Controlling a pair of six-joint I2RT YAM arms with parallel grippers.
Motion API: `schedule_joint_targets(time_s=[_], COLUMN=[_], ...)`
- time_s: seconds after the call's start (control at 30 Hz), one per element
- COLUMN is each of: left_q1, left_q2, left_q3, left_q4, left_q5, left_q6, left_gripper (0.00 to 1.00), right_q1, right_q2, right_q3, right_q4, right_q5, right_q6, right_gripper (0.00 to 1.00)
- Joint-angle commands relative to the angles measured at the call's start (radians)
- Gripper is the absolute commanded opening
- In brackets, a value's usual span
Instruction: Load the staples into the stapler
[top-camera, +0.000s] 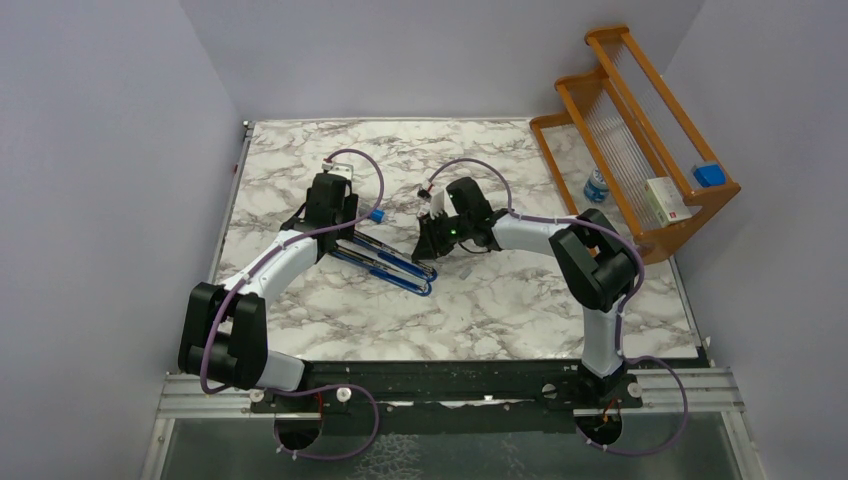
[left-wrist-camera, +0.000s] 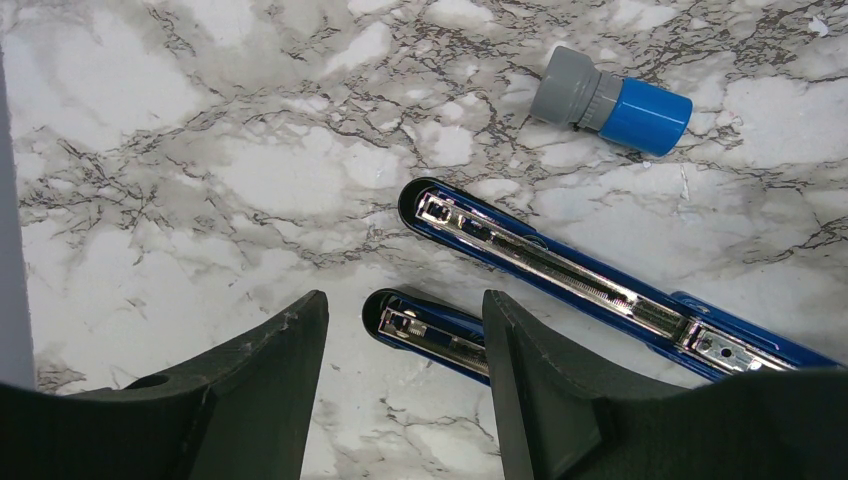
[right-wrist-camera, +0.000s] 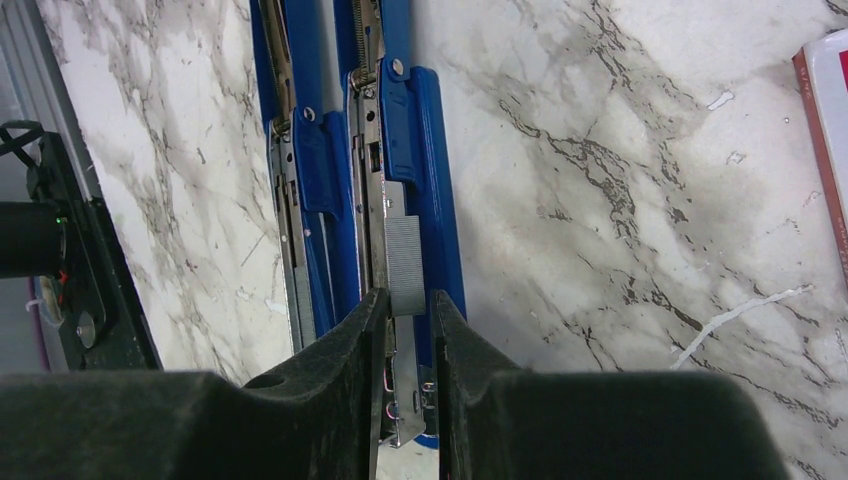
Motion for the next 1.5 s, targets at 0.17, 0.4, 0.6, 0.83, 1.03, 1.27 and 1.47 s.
schedule_joint_targets(time_s=[0.17, 0.4, 0.6, 0.83, 1.03, 1.27, 1.47], left_q1=[-0.002, -0.001, -0.002, -0.002, -0.002, -0.002, -0.002], left_q2=[-0.026, -0.025, -0.026, -0.026, -0.026, -0.027, -0.026], left_q3=[0.021, 0.021, 0.021, 0.019, 0.02, 0.019, 0.019], left_q4=[0.017, 0.017, 0.016, 0.015, 0.016, 0.017, 0.017], left_q5=[-0.013, -0.013, -0.013, -0.013, -0.013, -0.013, -0.012], left_q6=[0.006, 0.007, 0.007, 0.008, 0.011, 0.01, 0.01], left_gripper=[0.61, 0.61, 0.61, 0.61, 0.61, 0.61, 0.61], right_q1=[-0.009, -0.009, -0.01, -0.012, -0.012, -0.013, -0.013], right_q2=[0.001, -0.002, 0.014, 0.031, 0.044, 0.031, -0.019], right_q3=[-0.014, -0.015, -0.01, -0.006, -0.006, -0.013, -0.026], right_q4=[0.042, 0.051, 0.056, 0.055, 0.056, 0.064, 0.066], right_q5=[-0.024, -0.013, -0.023, -0.046, -0.063, -0.057, -0.037], right_q6=[-0.002, -0.003, 0.002, 0.008, 0.011, 0.007, -0.013], right_gripper=[0.24, 0.38, 0.4, 0.4, 0.37, 0.26, 0.25])
